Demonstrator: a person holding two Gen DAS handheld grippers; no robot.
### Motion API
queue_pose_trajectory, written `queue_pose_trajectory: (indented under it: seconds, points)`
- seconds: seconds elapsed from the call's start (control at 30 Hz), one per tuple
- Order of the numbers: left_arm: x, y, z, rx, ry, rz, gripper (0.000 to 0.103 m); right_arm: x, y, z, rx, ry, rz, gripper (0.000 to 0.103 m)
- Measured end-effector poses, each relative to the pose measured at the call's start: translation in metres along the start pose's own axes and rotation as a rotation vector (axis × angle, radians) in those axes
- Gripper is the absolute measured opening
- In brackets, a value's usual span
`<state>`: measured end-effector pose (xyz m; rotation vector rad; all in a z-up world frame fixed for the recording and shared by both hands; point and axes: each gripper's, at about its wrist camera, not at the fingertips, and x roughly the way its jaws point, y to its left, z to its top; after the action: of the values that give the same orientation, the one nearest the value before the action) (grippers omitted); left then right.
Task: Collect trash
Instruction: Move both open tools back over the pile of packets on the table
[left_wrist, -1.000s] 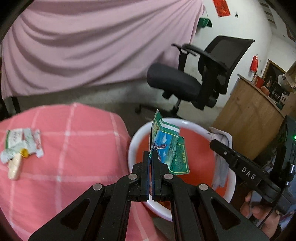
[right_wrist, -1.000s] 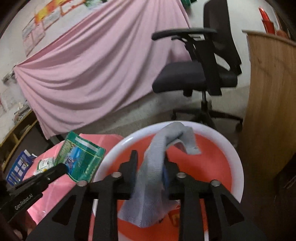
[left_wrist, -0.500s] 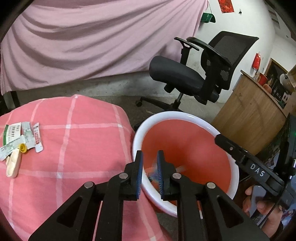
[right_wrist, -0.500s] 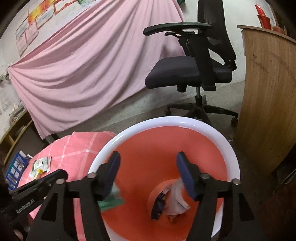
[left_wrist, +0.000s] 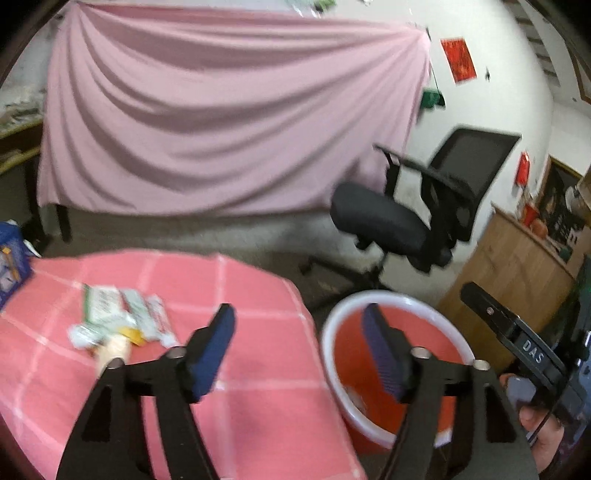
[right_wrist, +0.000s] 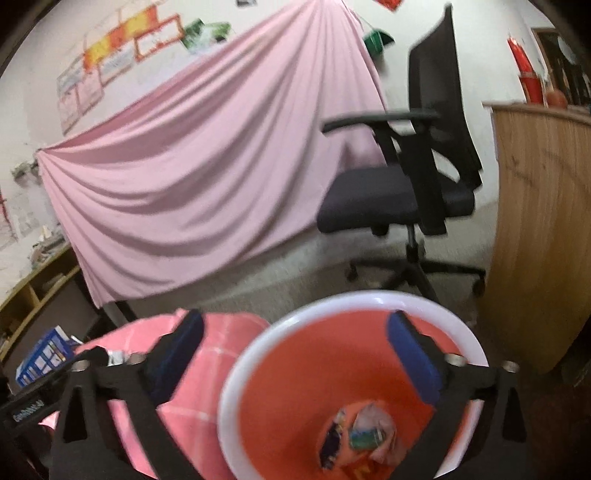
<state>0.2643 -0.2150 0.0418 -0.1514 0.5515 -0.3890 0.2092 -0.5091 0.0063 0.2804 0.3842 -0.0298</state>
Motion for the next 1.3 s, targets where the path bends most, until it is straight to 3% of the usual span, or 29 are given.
queue_pose_trajectory:
  seconds: [0.03,0.13,0.27,0.43,0.63,0.77,0.87,1.0,1.2,1.3]
  points:
    - [-0.008,0.006,0.002,-0.006,-0.033,0.015,0.086,-0.003,0.005,0.001,-0.008,-0.024,0.008,0.103]
    - [-0.032,0.023,0.004,-0.034,-0.146,0.073,0.101,-0.011,0.025,0.004,-0.038,-0.107,0.044,0.103]
    - [-0.057,0.050,0.003,-0.084,-0.253,0.130,0.101,-0.019,0.052,0.003,-0.095,-0.192,0.106,0.103]
    - [-0.080,0.080,-0.003,-0.059,-0.339,0.196,0.101,-0.023,0.092,-0.002,-0.157,-0.279,0.167,0.103]
    - [-0.098,0.107,-0.017,0.001,-0.420,0.306,0.101,-0.022,0.139,-0.012,-0.250,-0.379,0.118,0.103]
    - [-0.111,0.134,-0.023,0.055,-0.466,0.331,0.101,-0.021,0.160,-0.018,-0.286,-0.411,0.095,0.103]
    - [-0.111,0.156,-0.027,0.078,-0.448,0.340,0.101,-0.015,0.174,-0.024,-0.322,-0.399,0.108,0.103]
    - [-0.106,0.181,-0.037,0.035,-0.410,0.340,0.101,-0.002,0.193,-0.034,-0.393,-0.366,0.111,0.103]
    - [-0.085,0.209,-0.039,-0.026,-0.267,0.259,0.101,0.010,0.210,-0.045,-0.425,-0.286,0.205,0.103]
    - [-0.071,0.215,-0.036,-0.047,-0.200,0.237,0.101,0.020,0.215,-0.052,-0.445,-0.237,0.210,0.103]
